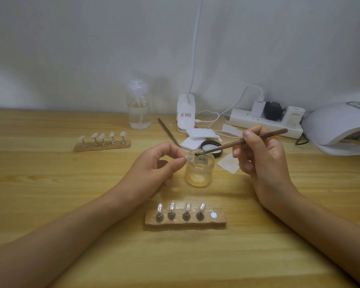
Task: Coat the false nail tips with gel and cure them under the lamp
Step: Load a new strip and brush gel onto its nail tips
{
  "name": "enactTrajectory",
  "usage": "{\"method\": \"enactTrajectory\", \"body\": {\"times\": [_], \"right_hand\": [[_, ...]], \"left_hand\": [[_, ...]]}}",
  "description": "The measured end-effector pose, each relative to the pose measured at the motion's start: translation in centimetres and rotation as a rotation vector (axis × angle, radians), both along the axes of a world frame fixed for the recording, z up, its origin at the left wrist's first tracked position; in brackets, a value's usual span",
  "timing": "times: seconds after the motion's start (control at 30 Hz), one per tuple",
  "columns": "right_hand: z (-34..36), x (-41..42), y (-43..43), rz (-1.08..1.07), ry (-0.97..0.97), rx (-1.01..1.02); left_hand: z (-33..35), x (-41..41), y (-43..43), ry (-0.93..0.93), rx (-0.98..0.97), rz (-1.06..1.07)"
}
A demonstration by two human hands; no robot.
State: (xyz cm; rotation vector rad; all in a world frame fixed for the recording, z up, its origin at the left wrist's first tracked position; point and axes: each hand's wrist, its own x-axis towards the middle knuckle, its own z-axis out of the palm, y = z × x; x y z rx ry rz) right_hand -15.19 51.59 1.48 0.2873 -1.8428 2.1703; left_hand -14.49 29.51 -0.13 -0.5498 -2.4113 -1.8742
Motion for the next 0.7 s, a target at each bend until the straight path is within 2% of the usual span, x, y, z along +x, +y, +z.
{"method": "enactTrajectory", "body": {"times": [0.13, 0.3, 0.43, 0.6, 0.7], "right_hand": [[-0.03, 0.32, -0.42, 0.099, 0.045, 0.018], [-0.06, 0.03, -0.07, 0.018, -0.009, 0.006], [-0.07, 0.20, -0.39, 0.095, 0.038, 0.001], [-0.10, -0.02, -0.07, 0.014, 0.011, 0.014], [-0.11, 0.01, -0.12, 0.059, 0.033, -0.006]], "left_hand": [[-0.07, 0.00, -0.04, -0.008, 0.000, 0.005], [-0.03, 0.01, -0.02, -0.001, 0.002, -0.002], [-0.09, -0.06, 0.03, 0.007, 0.005, 0.004], [-0.06, 0.02, 0.06, 0.019, 0.002, 0.001], [0.01, 0.03, 0.06, 0.017, 0.003, -0.004]]}}
